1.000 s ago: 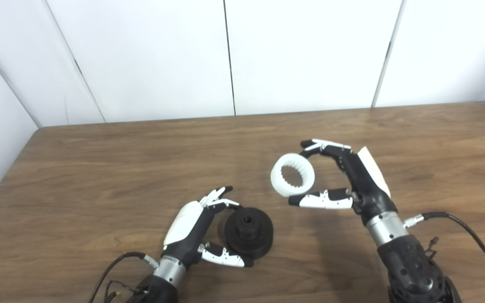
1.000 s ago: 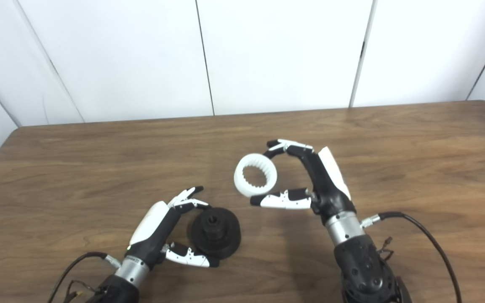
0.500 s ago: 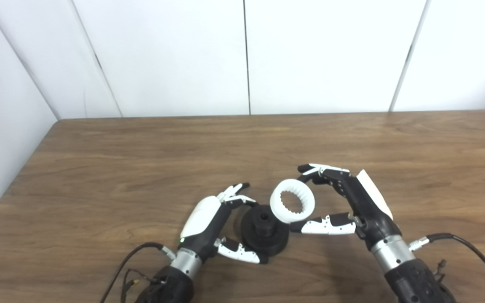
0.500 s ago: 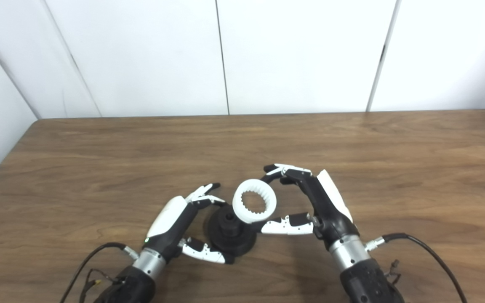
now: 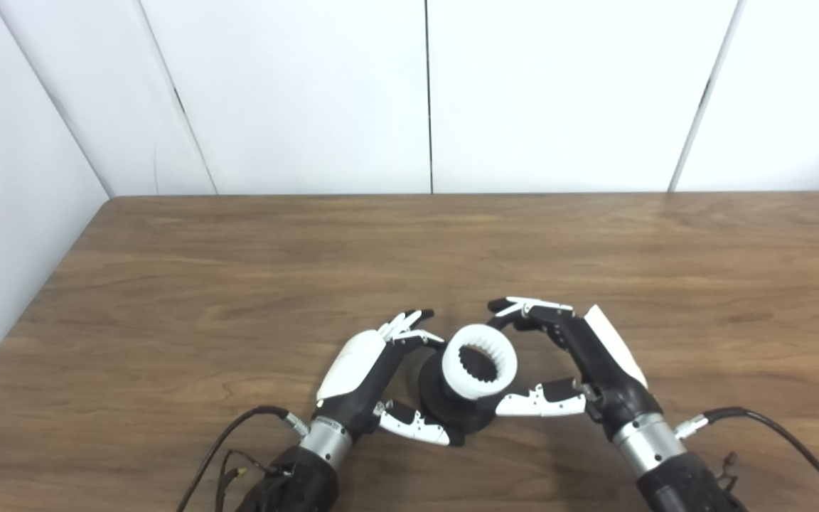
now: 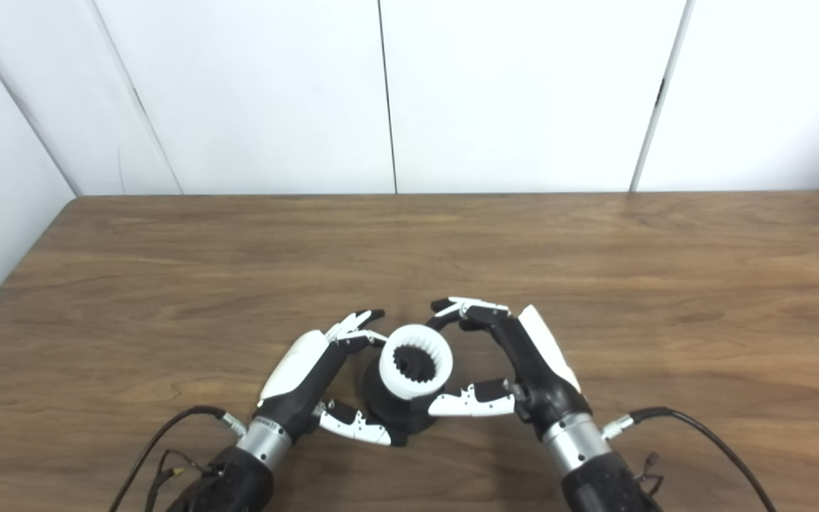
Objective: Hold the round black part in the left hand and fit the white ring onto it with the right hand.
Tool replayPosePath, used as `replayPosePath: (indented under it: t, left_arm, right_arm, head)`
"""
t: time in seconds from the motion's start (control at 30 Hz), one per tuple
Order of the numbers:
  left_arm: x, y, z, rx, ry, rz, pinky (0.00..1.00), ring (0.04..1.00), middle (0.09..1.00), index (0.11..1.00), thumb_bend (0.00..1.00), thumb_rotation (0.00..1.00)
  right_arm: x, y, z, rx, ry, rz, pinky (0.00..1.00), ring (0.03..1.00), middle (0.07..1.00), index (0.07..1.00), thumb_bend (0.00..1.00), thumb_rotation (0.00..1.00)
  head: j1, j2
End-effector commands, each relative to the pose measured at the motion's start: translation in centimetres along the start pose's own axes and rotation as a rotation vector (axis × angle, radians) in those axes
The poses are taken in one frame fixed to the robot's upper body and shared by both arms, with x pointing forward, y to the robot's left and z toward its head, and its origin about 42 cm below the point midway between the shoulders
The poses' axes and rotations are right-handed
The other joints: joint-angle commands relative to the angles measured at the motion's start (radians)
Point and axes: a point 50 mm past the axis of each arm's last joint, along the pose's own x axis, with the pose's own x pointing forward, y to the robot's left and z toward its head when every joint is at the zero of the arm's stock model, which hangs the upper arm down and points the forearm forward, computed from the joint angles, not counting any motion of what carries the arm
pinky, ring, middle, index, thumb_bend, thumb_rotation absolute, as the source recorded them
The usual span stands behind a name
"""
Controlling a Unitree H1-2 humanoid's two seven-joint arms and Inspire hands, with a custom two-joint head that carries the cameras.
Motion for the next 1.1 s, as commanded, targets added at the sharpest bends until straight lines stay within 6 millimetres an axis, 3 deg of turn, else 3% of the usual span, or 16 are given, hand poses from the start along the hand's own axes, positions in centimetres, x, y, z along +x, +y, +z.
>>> replayPosePath:
  t: [0.0, 1.07]
  left_arm:
    - [0.0, -0.6, -0.3, 0.011, 0.016, -0.038, 0.97, 0.985, 0.96, 0.61, 0.9, 0.23]
    - [-0.3, -0.6, 0.0, 0.014, 0.013, -0.039, 0.97, 0.983, 0.963, 0.609, 0.89, 0.25]
  right_arm:
    - [0.9, -0.2, 1.5, -0.014, -0.086, -0.022, 0.77, 0.831, 0.788, 0.481, 0.52, 0.14]
    - [3.7, 1.1, -0.5, -0.036, -0.042, -0.004, 0.79, 0.84, 0.79, 0.48, 0.52, 0.14]
  head:
    - [0.0, 0.0]
    - [-0.003, 0.005]
